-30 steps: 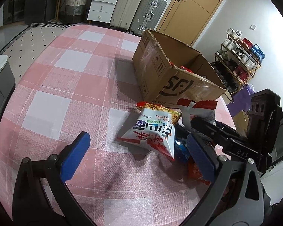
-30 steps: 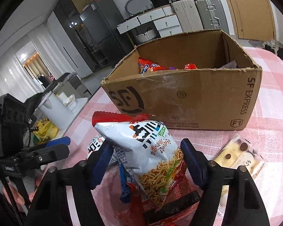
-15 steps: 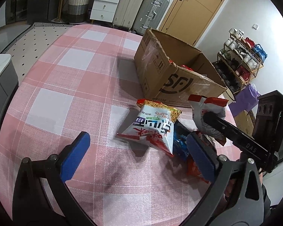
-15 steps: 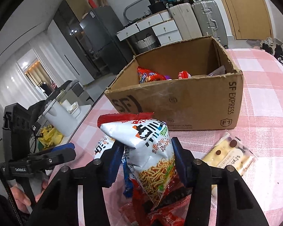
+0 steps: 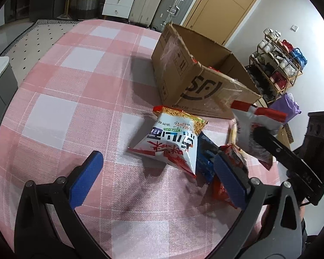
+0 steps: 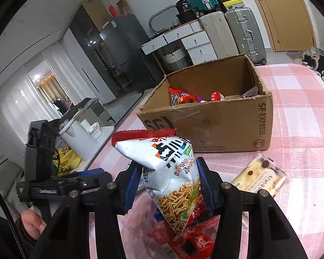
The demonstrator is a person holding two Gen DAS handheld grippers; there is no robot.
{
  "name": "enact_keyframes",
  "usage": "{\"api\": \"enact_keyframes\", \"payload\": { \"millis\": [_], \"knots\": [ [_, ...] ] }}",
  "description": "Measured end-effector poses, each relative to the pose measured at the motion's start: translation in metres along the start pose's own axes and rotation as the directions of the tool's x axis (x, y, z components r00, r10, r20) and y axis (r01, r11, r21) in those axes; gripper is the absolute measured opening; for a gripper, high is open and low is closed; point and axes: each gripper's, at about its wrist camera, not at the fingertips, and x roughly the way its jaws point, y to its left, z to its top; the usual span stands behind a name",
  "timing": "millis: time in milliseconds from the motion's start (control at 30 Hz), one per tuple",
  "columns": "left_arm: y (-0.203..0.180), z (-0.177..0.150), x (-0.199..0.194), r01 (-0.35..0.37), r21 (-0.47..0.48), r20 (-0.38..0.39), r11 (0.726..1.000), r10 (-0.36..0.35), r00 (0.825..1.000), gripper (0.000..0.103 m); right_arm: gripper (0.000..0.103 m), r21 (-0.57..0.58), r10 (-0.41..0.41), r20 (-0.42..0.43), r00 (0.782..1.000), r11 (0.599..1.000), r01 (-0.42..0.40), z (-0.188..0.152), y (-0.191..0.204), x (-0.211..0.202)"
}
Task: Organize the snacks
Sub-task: 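Grasp the white-and-red chip bag with the left gripper while the right holds the noodle bag, then carry both bags over the box and open both grippers to drop them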
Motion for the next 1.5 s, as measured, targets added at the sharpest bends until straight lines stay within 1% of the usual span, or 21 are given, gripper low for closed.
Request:
{"api": "enact_keyframes", "payload": {
  "millis": [167,233,300,400,600,633,700,733,767,833,867,967,1000,1067,1100,1233,1500],
  "knots": [
    [-0.005,0.006,0.009,0.015,0.015,-0.008,1.000,-0.015,1.000,0.102,0.051,0.015,-0.001,0.005,1.000,1.000,0.001,-0.005,-0.006,-0.013],
    [-0.007,0.009,0.014,0.020,0.023,-0.019,1.000,-0.020,1.000,0.102,0.051,0.022,0.002,0.010,1.000,1.000,-0.002,-0.006,-0.009,-0.018],
    [-0.011,0.014,0.022,0.041,0.035,-0.039,0.999,-0.039,0.998,0.102,0.051,0.023,0.007,0.010,1.000,1.000,-0.007,-0.007,-0.010,-0.021],
    [-0.015,0.017,0.033,0.045,0.041,-0.062,0.998,-0.043,0.997,0.102,0.051,0.025,0.007,0.008,1.000,1.000,-0.007,-0.009,-0.011,-0.024],
    [-0.016,0.023,0.047,0.038,0.046,-0.072,0.998,-0.035,0.997,0.101,0.051,0.031,0.003,0.008,1.000,1.000,-0.003,-0.010,-0.013,-0.029],
    [-0.015,0.025,0.050,0.041,0.046,-0.075,0.998,-0.038,0.996,0.100,0.051,0.033,0.002,0.008,1.000,0.999,-0.002,-0.011,-0.014,-0.029],
    [-0.012,0.027,0.055,0.044,0.041,-0.082,0.998,-0.040,0.996,0.094,0.051,0.042,-0.002,0.005,1.000,0.999,0.002,-0.012,-0.015,-0.030],
    [-0.010,0.029,0.059,0.054,0.040,-0.091,0.998,-0.050,0.995,0.086,0.051,0.046,-0.004,0.003,1.000,0.999,0.004,-0.011,-0.015,-0.029],
    [-0.009,0.029,0.062,0.058,0.040,-0.097,0.998,-0.054,0.994,0.071,0.051,0.049,-0.005,0.000,1.000,0.999,0.005,-0.012,-0.016,-0.029],
    [-0.008,0.028,0.066,0.093,0.045,-0.111,0.995,-0.088,0.990,0.062,0.051,0.048,-0.004,-0.001,1.000,0.999,0.004,-0.013,-0.015,-0.029],
    [-0.008,0.028,0.067,0.103,0.051,-0.111,0.993,-0.097,0.989,0.052,0.051,0.046,-0.005,-0.001,1.000,0.999,0.005,-0.013,-0.014,-0.030],
    [-0.007,0.025,0.065,0.104,0.071,-0.103,0.992,-0.096,0.990,0.043,0.051,0.041,-0.003,0.004,1.000,0.999,0.003,-0.010,-0.011,-0.030],
    [-0.007,0.024,0.064,0.107,0.077,-0.102,0.991,-0.099,0.990,0.043,0.051,0.039,-0.003,0.004,1.000,0.999,0.003,-0.010,-0.010,-0.030],
    [-0.005,0.021,0.060,0.091,0.085,-0.091,0.992,-0.083,0.992,0.042,0.051,0.039,-0.007,0.004,1.000,0.999,0.007,-0.010,-0.009,-0.032],
    [-0.004,0.019,0.058,0.096,0.079,-0.084,0.992,-0.089,0.992,0.042,0.051,0.039,-0.007,0.003,1.000,0.999,0.007,-0.010,-0.009,-0.032],
    [0.000,0.013,0.046,0.082,0.071,-0.060,0.994,-0.078,0.995,0.042,0.052,0.035,-0.012,0.007,1.000,0.999,0.012,-0.010,-0.005,-0.035],
    [-0.004,0.004,0.016,0.084,0.088,-0.026,0.993,-0.082,0.996,0.043,0.052,0.017,-0.019,0.017,1.000,1.000,0.018,-0.011,0.009,-0.039]
  ]
}}
